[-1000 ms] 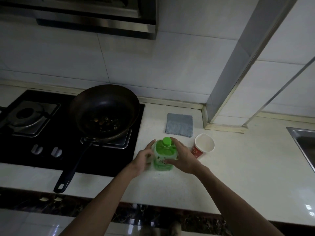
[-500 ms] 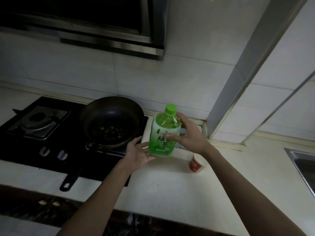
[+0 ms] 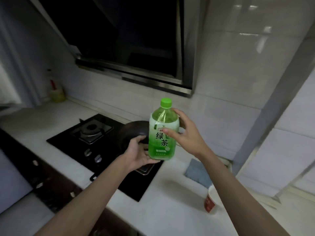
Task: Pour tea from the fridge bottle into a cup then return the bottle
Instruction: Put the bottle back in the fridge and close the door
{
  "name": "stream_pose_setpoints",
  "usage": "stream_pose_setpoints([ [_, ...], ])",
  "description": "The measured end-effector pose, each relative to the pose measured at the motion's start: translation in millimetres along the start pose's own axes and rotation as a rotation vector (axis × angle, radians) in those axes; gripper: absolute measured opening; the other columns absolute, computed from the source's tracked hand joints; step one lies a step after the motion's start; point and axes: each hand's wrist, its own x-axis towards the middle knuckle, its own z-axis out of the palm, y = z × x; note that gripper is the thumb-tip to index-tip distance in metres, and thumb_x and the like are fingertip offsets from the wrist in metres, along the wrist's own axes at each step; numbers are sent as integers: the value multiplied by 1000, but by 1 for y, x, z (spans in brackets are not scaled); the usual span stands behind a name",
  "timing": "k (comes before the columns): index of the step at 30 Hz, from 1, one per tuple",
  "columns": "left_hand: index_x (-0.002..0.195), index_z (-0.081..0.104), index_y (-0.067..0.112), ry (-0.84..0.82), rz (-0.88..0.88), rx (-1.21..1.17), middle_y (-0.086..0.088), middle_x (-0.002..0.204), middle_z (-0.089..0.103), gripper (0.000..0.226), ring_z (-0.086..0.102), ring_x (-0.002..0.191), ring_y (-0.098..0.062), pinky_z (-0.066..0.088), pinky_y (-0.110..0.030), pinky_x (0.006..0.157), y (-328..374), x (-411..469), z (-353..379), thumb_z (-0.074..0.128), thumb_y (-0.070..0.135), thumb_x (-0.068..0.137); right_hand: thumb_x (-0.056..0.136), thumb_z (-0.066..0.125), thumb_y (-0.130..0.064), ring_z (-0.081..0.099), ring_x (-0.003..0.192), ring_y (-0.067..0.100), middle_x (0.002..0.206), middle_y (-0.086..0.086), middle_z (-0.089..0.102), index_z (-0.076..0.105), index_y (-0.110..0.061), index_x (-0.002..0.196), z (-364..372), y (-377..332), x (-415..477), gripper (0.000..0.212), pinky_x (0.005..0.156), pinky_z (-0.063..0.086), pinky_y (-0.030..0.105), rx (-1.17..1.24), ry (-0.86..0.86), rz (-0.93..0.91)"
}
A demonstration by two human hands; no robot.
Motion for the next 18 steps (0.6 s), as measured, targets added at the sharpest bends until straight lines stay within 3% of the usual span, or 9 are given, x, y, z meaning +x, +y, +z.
stream_pose_setpoints([
  [6, 132, 44, -5, 146, 99, 33, -31, 130, 54, 59, 55, 117, -45, 40, -58, 103, 32, -63, -34, 37, 39, 94, 81, 78, -30, 57, 120, 5, 130, -13, 59, 45, -30, 138, 49, -36, 12, 66, 101, 50, 42, 64, -76, -120],
  [12, 135, 42, -6, 278, 227, -18, -32, 124, 58, 61, 59, 111, -46, 42, -58, 101, 54, -139, -94, 38, 40, 94, 81, 79, -29, 58, 119, 5, 129, -13, 60, 46, -29, 139, 125, -76, 25, 66, 99, 51, 46, 147, -233, -217],
  [15, 135, 39, -8, 373, 305, -68, -34, 122, 57, 61, 59, 108, -46, 48, -57, 90, 64, -183, -126, 37, 39, 95, 82, 79, -24, 57, 118, -1, 127, -15, 61, 48, -30, 137, 174, -103, 30, 63, 101, 50, 34, 205, -323, -263],
  [18, 137, 37, -7, 459, 359, -121, -34, 122, 56, 64, 60, 105, -46, 50, -55, 82, 76, -228, -162, 38, 41, 94, 80, 80, -22, 59, 113, -1, 124, -13, 64, 50, -29, 136, 226, -131, 32, 63, 93, 52, 24, 274, -386, -299],
])
